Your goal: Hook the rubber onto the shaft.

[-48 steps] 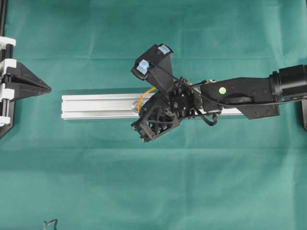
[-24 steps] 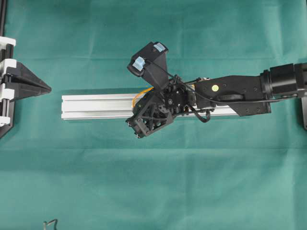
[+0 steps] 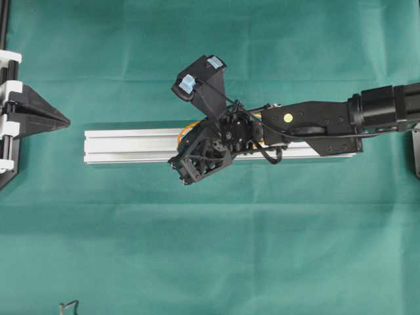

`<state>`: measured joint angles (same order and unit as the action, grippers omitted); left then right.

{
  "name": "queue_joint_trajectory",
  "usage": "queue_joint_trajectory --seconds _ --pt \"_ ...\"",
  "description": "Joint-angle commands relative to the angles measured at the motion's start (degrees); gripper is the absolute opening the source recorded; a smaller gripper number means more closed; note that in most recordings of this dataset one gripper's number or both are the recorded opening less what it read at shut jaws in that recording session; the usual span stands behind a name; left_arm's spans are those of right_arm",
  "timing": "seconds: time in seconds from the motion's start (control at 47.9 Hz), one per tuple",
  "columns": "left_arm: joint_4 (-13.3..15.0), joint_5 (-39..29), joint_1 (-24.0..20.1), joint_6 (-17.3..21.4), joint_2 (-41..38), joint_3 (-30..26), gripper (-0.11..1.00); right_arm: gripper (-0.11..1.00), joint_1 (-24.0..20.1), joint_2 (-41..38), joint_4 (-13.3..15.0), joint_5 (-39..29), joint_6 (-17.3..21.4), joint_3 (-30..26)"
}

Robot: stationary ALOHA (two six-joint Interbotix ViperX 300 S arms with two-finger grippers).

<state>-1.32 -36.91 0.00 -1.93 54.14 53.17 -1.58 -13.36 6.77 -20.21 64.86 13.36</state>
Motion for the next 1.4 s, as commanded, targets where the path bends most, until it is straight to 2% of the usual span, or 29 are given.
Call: queue_joint_trajectory --seconds 0.0,0.23,0.606,1.378 --pt "-0.18 0.44 0.00 0.00 -0.35 -1.85 0.02 0.07 0.35 0.88 0.09 0.70 0.09 -1.49" --pt "-0.18 0.53 0.00 0.00 -0.35 -1.85 0.02 0.07 0.79 0.35 -0.35 0.44 0.26 -2.02" --pt "-0.18 0.53 0.00 0.00 -0.35 -1.85 0.02 0.07 1.41 -0.79 -3.52 -0.18 0.18 -2.72" --pt "-0.18 0.53 0.00 0.00 -0.35 -1.76 0.02 0.07 1.67 -3.08 -5.80 -1.49 0.62 -5.01"
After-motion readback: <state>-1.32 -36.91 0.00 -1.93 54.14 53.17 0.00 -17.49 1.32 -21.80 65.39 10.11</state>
